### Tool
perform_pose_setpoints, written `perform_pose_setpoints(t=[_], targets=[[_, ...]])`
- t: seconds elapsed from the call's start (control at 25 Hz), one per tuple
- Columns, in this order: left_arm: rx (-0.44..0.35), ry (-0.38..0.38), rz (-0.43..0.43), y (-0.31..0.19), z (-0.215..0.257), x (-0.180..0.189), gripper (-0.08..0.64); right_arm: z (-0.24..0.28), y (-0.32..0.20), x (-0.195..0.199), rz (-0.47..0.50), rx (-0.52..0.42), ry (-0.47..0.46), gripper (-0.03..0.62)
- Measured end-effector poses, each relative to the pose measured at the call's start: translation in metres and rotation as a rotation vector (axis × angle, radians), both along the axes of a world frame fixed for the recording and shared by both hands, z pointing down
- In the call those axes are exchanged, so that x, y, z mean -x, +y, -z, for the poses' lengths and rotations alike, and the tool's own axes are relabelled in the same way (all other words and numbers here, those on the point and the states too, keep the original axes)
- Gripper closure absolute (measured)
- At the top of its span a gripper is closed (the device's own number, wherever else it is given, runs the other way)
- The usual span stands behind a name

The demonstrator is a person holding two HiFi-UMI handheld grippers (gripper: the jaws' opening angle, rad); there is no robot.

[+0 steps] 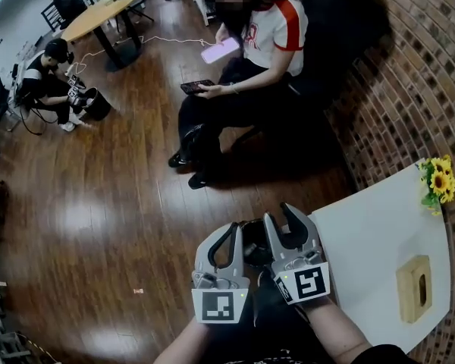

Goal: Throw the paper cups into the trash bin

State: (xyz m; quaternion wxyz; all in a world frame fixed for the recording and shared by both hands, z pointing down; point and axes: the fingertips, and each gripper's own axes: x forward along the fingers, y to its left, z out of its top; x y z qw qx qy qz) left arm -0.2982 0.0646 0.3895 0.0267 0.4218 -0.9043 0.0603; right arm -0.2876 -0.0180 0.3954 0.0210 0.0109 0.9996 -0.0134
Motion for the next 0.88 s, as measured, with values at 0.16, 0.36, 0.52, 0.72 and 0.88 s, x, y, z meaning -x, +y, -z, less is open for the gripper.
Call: perform_pose_setpoints(t=[0.16,0.36,0.52,0.72,0.88], targets=[[-0.053,0.013,0.031,0.016,0.027,-0.007,0.555,0.043,0.006,-0.010,0.000,-0.047,-0.052,0.520],[-0.059,-0.020,0.051,0.027,0.052,-0.004,0.555,0.084,0.004,-0.011,-0.016,-0.081,-0.123,0.563],[-0.071,-0.036,0.043,0.028,0.066,-0.008,0.555,0.100,0.007,-0.019,-0.015,-0.101,-0.145,0.577],[-0.075,-0.063,0.030,0.027,0.075,-0.007,0.555,0.106,0.007,-0.017,-0.020,-0.110,-0.147,0.584],[-0.077,-0.055,0.021,0.028,0.076,-0.010,0.555,0.108,0.012,-0.016,-0.005,-0.135,-0.138,0.584]])
